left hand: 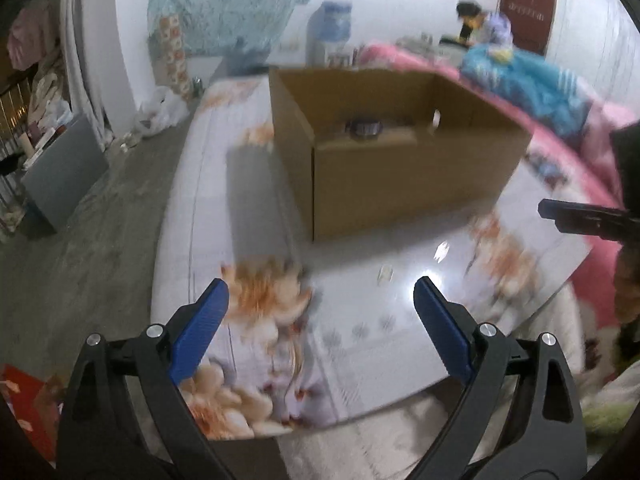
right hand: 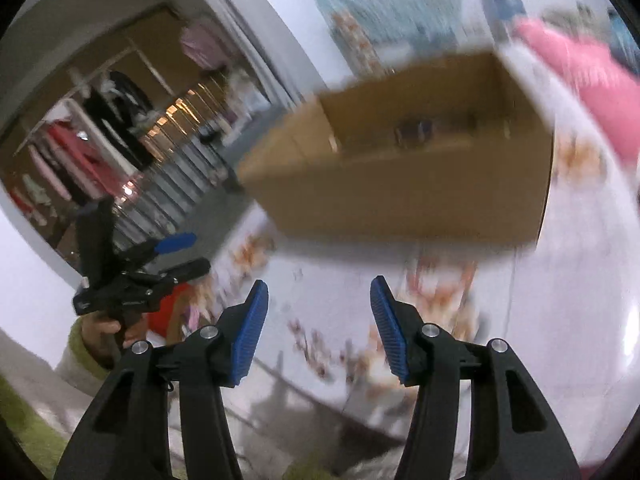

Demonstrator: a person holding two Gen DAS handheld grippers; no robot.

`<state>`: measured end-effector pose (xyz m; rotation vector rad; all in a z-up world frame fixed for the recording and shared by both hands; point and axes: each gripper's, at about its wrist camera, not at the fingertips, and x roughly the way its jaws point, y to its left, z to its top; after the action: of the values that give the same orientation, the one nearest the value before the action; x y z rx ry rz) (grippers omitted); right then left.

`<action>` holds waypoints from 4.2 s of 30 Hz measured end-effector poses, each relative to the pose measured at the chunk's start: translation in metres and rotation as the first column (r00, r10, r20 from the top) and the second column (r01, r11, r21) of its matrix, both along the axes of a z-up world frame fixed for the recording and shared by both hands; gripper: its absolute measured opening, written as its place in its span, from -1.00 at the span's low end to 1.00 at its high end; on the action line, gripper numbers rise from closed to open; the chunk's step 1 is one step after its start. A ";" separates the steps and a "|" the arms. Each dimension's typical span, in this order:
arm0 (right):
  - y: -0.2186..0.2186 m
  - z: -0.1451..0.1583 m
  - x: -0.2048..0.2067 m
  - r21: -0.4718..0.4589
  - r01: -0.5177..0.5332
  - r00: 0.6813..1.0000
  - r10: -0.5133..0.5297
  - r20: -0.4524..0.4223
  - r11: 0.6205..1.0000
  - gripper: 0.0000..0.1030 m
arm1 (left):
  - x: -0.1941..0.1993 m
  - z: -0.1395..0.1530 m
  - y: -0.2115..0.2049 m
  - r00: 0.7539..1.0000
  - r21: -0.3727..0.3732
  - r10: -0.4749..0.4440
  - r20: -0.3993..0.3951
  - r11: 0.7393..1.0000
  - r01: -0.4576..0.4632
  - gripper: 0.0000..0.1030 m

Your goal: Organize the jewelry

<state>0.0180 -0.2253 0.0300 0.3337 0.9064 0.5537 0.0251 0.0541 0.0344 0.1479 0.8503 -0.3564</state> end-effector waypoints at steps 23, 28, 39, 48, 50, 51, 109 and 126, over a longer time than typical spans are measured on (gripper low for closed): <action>0.048 -0.021 -0.003 -0.289 0.111 0.989 -0.135 -0.064 0.951 -0.05 | 0.019 -0.064 -0.042 0.993 -0.039 -0.057 -0.104 0.998 0.053 0.74; 0.037 -0.012 0.000 -0.302 0.141 0.985 -0.166 -0.057 0.943 -0.07 | 0.023 -0.066 -0.055 0.988 0.013 -0.089 -0.126 0.996 0.091 0.75; 0.024 -0.021 0.002 -0.312 0.126 0.987 -0.152 -0.058 0.942 -0.07 | 0.020 -0.070 -0.063 0.994 0.041 -0.065 -0.083 0.997 0.069 0.84; 0.027 -0.038 0.004 -0.260 0.095 0.986 -0.126 -0.106 0.961 -0.07 | 0.023 -0.070 -0.068 0.992 0.058 -0.028 -0.121 0.998 0.035 0.85; 0.029 -0.037 0.002 -0.261 0.094 0.987 -0.124 -0.100 0.961 -0.08 | 0.024 -0.069 -0.069 0.991 0.062 -0.018 -0.133 0.998 0.027 0.85; 0.030 -0.036 -0.001 -0.264 0.102 0.987 -0.129 -0.091 0.959 -0.08 | 0.025 -0.069 -0.069 0.991 0.064 -0.018 -0.136 0.998 0.027 0.85; 0.012 -0.039 -0.028 -0.266 0.219 0.973 -0.191 0.126 0.939 -0.08 | 0.034 -0.061 -0.091 0.991 0.094 -0.092 -0.098 0.990 0.102 -0.77; 0.006 -0.041 -0.006 -0.361 0.193 0.981 -0.172 0.090 0.912 -0.42 | 0.027 -0.063 -0.093 0.993 0.092 -0.101 -0.056 0.990 0.105 -0.82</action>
<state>0.0116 -0.2195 -0.0113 0.0589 0.8930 0.2097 0.0526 -0.0391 -0.0282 0.2722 0.9130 -0.4184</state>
